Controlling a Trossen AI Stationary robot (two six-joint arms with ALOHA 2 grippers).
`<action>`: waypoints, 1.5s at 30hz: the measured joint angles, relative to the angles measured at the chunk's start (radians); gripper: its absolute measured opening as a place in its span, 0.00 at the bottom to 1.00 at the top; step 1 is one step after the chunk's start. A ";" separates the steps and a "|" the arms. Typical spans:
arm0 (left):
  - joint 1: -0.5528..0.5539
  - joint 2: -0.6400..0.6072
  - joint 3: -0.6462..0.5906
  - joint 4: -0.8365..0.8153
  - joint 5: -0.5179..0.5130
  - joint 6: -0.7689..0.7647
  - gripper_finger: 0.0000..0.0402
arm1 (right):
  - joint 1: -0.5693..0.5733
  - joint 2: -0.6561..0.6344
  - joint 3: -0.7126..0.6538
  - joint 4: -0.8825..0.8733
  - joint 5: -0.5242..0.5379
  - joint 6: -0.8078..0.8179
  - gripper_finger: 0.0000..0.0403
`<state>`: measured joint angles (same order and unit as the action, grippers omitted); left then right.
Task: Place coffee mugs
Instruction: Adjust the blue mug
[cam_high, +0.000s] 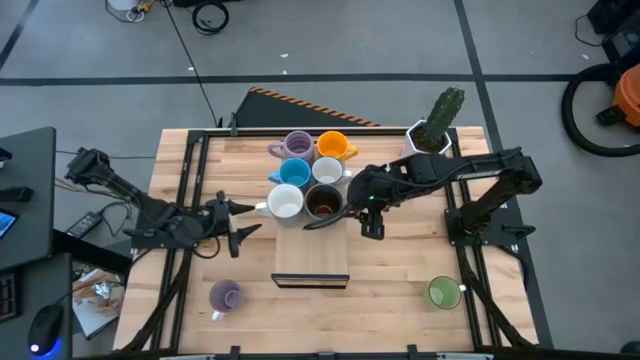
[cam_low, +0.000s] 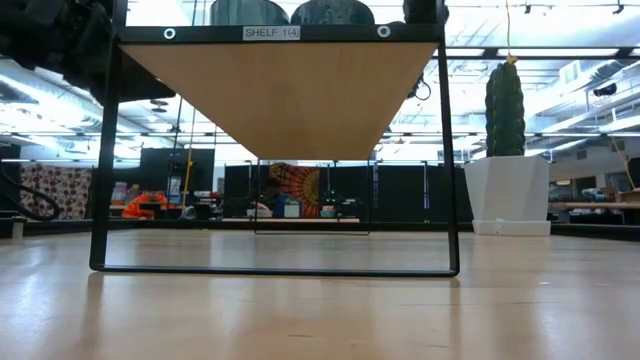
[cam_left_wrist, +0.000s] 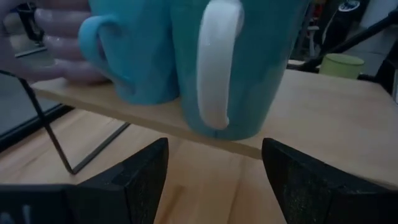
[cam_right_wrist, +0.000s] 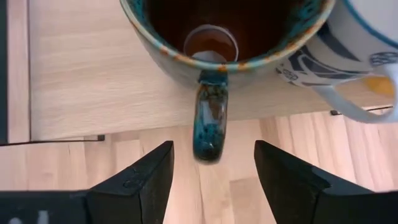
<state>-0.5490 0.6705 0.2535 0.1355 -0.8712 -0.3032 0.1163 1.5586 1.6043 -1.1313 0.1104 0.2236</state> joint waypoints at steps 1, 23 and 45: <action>0.010 0.012 0.000 0.017 0.009 0.009 0.66 | 0.000 -0.006 0.000 -0.003 0.000 0.001 0.57; 0.251 0.122 0.000 0.157 0.367 0.137 0.66 | 0.077 -0.031 -0.088 -0.006 0.054 0.060 0.57; 0.351 0.219 0.000 0.320 0.502 0.168 0.66 | 0.137 -0.031 -0.088 -0.007 0.106 0.136 0.57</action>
<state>-0.1982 0.8896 0.2531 0.4556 -0.3693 -0.1355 0.2536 1.5276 1.5162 -1.1385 0.2165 0.3600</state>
